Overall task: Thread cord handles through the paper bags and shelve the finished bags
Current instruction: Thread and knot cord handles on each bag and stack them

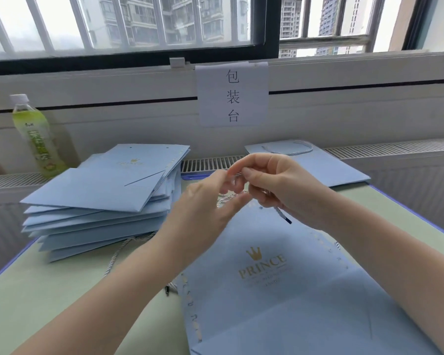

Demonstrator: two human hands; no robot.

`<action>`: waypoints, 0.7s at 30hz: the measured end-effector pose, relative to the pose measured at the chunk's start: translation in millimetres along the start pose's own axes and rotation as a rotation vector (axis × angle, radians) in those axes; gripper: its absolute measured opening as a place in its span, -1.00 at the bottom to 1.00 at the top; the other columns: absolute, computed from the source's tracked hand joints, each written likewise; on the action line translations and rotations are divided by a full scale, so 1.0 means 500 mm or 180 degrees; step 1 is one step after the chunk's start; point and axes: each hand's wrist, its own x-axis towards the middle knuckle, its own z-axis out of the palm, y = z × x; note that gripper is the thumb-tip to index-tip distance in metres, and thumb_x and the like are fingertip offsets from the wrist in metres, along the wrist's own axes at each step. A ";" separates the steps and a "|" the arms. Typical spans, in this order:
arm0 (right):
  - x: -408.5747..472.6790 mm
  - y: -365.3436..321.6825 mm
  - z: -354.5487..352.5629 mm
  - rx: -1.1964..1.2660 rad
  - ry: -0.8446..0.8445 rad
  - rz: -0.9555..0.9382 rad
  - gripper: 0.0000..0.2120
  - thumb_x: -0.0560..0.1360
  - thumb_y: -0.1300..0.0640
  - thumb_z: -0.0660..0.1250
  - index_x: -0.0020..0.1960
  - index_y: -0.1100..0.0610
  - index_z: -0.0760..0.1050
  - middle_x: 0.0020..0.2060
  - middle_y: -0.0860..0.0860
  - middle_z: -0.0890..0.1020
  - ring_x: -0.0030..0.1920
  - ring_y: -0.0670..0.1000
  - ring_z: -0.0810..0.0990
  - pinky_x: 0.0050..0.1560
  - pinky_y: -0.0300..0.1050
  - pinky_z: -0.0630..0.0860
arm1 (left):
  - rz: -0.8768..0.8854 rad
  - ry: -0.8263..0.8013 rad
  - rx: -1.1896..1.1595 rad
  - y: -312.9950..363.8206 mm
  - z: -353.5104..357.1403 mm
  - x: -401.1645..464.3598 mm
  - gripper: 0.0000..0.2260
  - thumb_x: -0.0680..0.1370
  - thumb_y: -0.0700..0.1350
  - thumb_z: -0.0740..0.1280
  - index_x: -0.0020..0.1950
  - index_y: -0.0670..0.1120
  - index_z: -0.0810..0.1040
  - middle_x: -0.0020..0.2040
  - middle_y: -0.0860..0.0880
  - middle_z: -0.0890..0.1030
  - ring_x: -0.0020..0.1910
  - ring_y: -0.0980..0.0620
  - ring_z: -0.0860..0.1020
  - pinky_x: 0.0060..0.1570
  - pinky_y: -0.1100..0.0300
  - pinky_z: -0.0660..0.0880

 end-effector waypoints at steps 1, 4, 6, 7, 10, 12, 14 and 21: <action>-0.001 -0.002 0.000 -0.0045 -0.0049 -0.0024 -0.79 0.60 0.28 0.15 -0.02 0.17 0.56 -0.29 0.00 0.56 -0.43 -0.06 0.30 -0.45 -0.30 0.24 | -0.0010 -0.0032 -0.0164 -0.001 0.005 0.000 -0.86 0.54 0.01 0.32 0.01 -0.03 0.51 -0.09 0.11 0.64 -0.04 0.17 0.59 0.03 0.12 0.50; -0.001 -0.008 -0.008 -0.0116 0.0013 0.0021 -0.82 0.60 0.26 0.18 -0.03 0.15 0.55 -0.34 -0.02 0.55 -0.41 -0.06 0.31 -0.44 -0.32 0.26 | 0.0053 -0.0092 -0.0471 -0.010 0.012 0.001 -0.80 0.56 -0.05 0.31 -0.26 -0.05 0.48 -0.37 0.08 0.55 -0.34 0.15 0.52 -0.18 0.17 0.45; 0.003 -0.004 -0.016 -0.0289 0.0202 0.0109 -0.84 0.60 0.24 0.20 -0.03 0.14 0.56 -0.37 -0.03 0.53 -0.41 -0.06 0.32 -0.43 -0.31 0.26 | 0.0085 -0.0059 -0.0573 -0.015 0.009 0.004 -0.74 0.58 -0.05 0.26 -0.32 -0.02 0.45 -0.39 0.10 0.49 -0.39 0.21 0.45 -0.29 0.29 0.39; 0.005 0.000 -0.020 -0.0359 0.0286 0.0161 -0.84 0.60 0.24 0.20 -0.02 0.15 0.56 -0.39 -0.04 0.53 -0.41 -0.06 0.33 -0.42 -0.30 0.27 | 0.0054 -0.0006 -0.0626 -0.016 0.007 0.005 -0.74 0.60 -0.10 0.25 -0.30 -0.04 0.46 -0.37 0.10 0.49 -0.39 0.25 0.44 -0.32 0.37 0.34; 0.005 0.006 -0.028 -0.0338 0.0268 0.0303 -0.82 0.61 0.23 0.17 -0.01 0.17 0.56 -0.38 -0.05 0.52 -0.40 -0.07 0.34 -0.38 -0.27 0.28 | -0.0110 0.0126 -0.0893 -0.023 0.005 0.010 -0.90 0.59 -0.10 0.26 -0.11 -0.06 0.50 -0.14 0.09 0.58 -0.18 0.32 0.52 -0.18 0.45 0.39; 0.001 0.005 -0.024 -0.0256 0.0006 0.0302 -0.83 0.61 0.23 0.17 -0.01 0.16 0.55 -0.37 -0.05 0.52 -0.39 -0.07 0.35 -0.37 -0.28 0.29 | -0.0152 -0.0047 -0.1121 -0.029 0.007 0.009 -0.84 0.52 0.04 0.31 0.06 0.05 0.46 0.03 0.11 0.59 0.02 0.30 0.54 -0.04 0.39 0.43; -0.002 0.003 -0.010 -0.0294 -0.0209 0.0225 -0.85 0.60 0.24 0.19 -0.02 0.17 0.53 -0.39 -0.05 0.52 -0.41 -0.09 0.38 -0.39 -0.30 0.32 | -0.0077 -0.0424 -0.1452 -0.029 0.012 0.005 -0.69 0.49 0.02 0.35 0.19 0.02 0.43 0.04 0.02 0.64 0.02 0.16 0.60 0.00 0.28 0.50; 0.002 0.001 -0.009 -0.0618 -0.0003 0.0194 -0.89 0.57 0.26 0.24 -0.07 0.17 0.53 -0.40 -0.05 0.56 -0.43 -0.10 0.42 -0.40 -0.31 0.35 | -0.0127 -0.0052 -0.1351 -0.032 0.005 0.008 -0.83 0.58 -0.30 0.24 -0.13 -0.11 0.56 -0.47 0.03 0.54 -0.44 0.14 0.48 -0.31 0.26 0.45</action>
